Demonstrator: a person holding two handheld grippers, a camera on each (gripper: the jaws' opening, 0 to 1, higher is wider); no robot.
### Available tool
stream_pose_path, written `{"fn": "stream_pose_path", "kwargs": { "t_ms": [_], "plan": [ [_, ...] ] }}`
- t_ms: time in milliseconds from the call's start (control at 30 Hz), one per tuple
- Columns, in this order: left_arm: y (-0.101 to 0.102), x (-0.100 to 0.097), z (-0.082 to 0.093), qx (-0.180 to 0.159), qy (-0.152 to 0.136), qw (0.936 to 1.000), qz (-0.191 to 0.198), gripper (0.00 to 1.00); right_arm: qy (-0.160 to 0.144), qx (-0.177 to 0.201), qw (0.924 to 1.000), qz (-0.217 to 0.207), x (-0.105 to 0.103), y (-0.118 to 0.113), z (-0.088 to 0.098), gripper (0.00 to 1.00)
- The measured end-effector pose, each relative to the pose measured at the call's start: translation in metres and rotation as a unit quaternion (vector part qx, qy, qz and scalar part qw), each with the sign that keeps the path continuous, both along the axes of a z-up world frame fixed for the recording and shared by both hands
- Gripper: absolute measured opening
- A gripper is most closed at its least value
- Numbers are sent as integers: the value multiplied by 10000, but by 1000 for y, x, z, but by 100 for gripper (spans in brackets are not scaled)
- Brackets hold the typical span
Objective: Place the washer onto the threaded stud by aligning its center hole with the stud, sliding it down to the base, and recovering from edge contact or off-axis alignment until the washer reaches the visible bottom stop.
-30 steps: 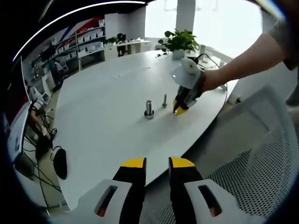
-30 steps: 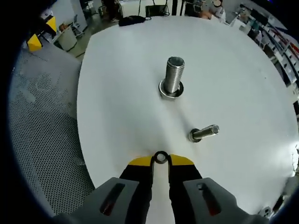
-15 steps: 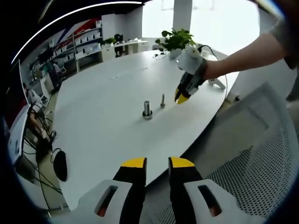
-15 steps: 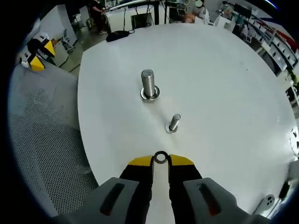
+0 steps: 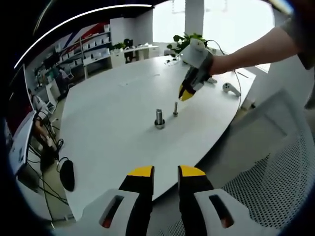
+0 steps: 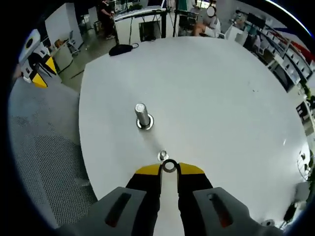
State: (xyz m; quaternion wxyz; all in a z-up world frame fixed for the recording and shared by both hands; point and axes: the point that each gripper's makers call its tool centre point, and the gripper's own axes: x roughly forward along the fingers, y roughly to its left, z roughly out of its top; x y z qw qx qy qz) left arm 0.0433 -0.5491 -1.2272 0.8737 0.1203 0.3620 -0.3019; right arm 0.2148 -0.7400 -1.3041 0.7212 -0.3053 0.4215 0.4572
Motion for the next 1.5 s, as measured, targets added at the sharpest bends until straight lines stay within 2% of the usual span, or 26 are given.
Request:
{"fn": "stream_pose_path", "kwargs": {
  "t_ms": [133,333,400,467,567,933,1233,1433,1467,1500],
  "plan": [
    [1,0,-2,108,-20,9999,-40,16,-153,-184,9989,400,-4,13,-5,14],
    [2,2,1,72,-95,9999,2,16,-213,-322,9986,372,1,17,-7,14],
    [2,2,2,56,-117,9999,6,16,-315,-347,9982,387,4,16,-4,14],
    [2,2,3,44,-124,9999,5,16,-220,-347,9984,382,1,15,-5,14],
    [1,2,3,42,-133,9999,-6,16,-230,-432,9976,485,0,13,-6,14],
    [0,2,2,22,-102,9999,-41,16,-49,-458,9983,354,5,11,-21,14],
    [-1,1,1,5,-47,10000,-44,16,148,-625,9974,330,11,12,-45,14],
    [-1,0,0,-15,-2,10000,-38,16,304,-771,9962,286,6,9,-59,15],
    [-1,0,0,-15,2,10000,-40,16,193,-595,9979,176,11,14,-58,15],
    [-1,0,0,-20,4,10000,-40,16,255,-653,9974,185,10,13,-60,15]
  ]
}}
